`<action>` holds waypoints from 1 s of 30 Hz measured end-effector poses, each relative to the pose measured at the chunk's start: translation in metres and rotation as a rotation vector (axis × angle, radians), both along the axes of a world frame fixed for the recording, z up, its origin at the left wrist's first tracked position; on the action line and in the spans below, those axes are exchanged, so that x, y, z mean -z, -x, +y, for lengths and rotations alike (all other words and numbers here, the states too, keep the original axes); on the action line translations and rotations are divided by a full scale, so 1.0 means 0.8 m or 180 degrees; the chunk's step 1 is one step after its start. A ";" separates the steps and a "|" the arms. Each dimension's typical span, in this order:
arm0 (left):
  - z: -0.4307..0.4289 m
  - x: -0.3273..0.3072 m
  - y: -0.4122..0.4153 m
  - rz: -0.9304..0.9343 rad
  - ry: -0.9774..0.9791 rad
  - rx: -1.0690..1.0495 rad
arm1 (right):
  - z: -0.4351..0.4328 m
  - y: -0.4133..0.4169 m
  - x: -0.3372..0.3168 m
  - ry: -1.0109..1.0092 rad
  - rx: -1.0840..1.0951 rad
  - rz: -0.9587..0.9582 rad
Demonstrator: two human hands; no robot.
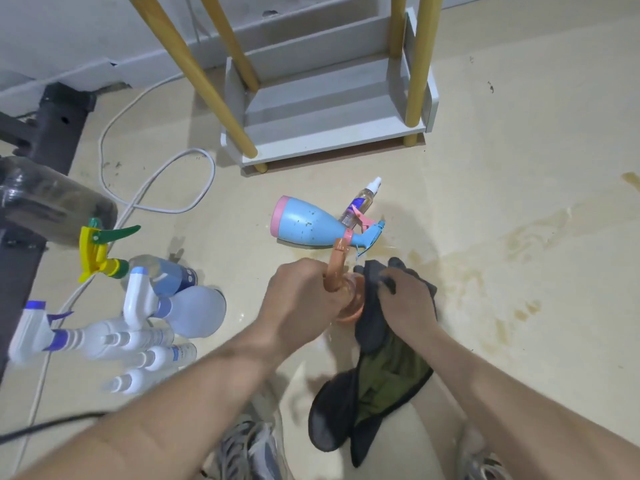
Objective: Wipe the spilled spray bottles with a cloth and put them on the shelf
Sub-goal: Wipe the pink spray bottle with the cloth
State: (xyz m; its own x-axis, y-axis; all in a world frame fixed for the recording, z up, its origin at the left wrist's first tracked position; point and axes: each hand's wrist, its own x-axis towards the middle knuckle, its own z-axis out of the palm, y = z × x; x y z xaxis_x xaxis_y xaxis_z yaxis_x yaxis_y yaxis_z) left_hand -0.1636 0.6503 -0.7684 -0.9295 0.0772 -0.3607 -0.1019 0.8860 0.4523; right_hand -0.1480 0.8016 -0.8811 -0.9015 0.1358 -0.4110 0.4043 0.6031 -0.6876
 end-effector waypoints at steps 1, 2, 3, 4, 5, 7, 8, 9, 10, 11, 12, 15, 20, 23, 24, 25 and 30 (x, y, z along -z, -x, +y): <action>-0.012 -0.006 0.004 -0.0211 0.0185 0.0147 | -0.001 0.009 -0.014 0.0223 0.0006 -0.0018; -0.023 -0.011 0.006 -0.0411 0.0291 0.0243 | -0.004 0.017 -0.033 0.0495 -0.0032 -0.0014; -0.035 -0.014 0.006 -0.0589 0.0323 0.0264 | -0.007 0.020 -0.058 0.0768 -0.0146 -0.0024; -0.048 -0.014 0.005 -0.0730 0.0269 0.0212 | -0.010 0.021 -0.081 0.0961 -0.0321 -0.0019; -0.063 -0.014 0.003 -0.0849 0.0155 0.0116 | -0.013 0.021 -0.105 0.1034 -0.0534 -0.0012; -0.086 -0.011 -0.004 -0.1017 -0.0189 -0.0089 | -0.017 0.014 -0.148 0.0928 -0.1093 -0.0088; -0.095 -0.010 -0.007 -0.1039 -0.0384 -0.0250 | -0.019 0.011 -0.166 0.0862 -0.1344 -0.0184; -0.103 -0.006 -0.007 -0.1024 -0.0575 -0.0509 | -0.022 0.009 -0.181 0.0785 -0.1594 -0.0242; -0.107 -0.004 -0.007 -0.0967 -0.0799 -0.0810 | -0.027 0.007 -0.193 0.0701 -0.1818 -0.0253; -0.111 0.001 -0.006 -0.0877 -0.0978 -0.1113 | -0.035 0.006 -0.201 0.0599 -0.1966 -0.0143; -0.112 0.006 -0.004 -0.0779 -0.1107 -0.1395 | -0.046 0.006 -0.205 0.0544 -0.2024 0.0050; -0.117 0.016 -0.008 -0.0471 -0.0846 -0.1508 | -0.101 0.007 -0.177 0.0722 -0.1819 0.0549; -0.131 0.044 -0.022 -0.0402 -0.0498 -0.1558 | -0.166 -0.008 -0.084 0.0483 -0.1672 0.1198; -0.143 0.058 -0.036 -0.0330 -0.1050 -0.1695 | -0.166 -0.015 -0.034 -0.0109 -0.1516 0.1547; -0.147 0.062 -0.041 -0.0331 -0.1242 -0.1808 | -0.170 -0.016 -0.026 -0.0258 -0.1435 0.1608; -0.151 0.065 -0.046 -0.0329 -0.1416 -0.1919 | -0.176 -0.017 -0.021 -0.0362 -0.1340 0.1629; -0.158 0.067 -0.048 -0.0190 -0.1298 -0.1743 | -0.197 -0.020 -0.021 -0.0358 -0.0873 0.1650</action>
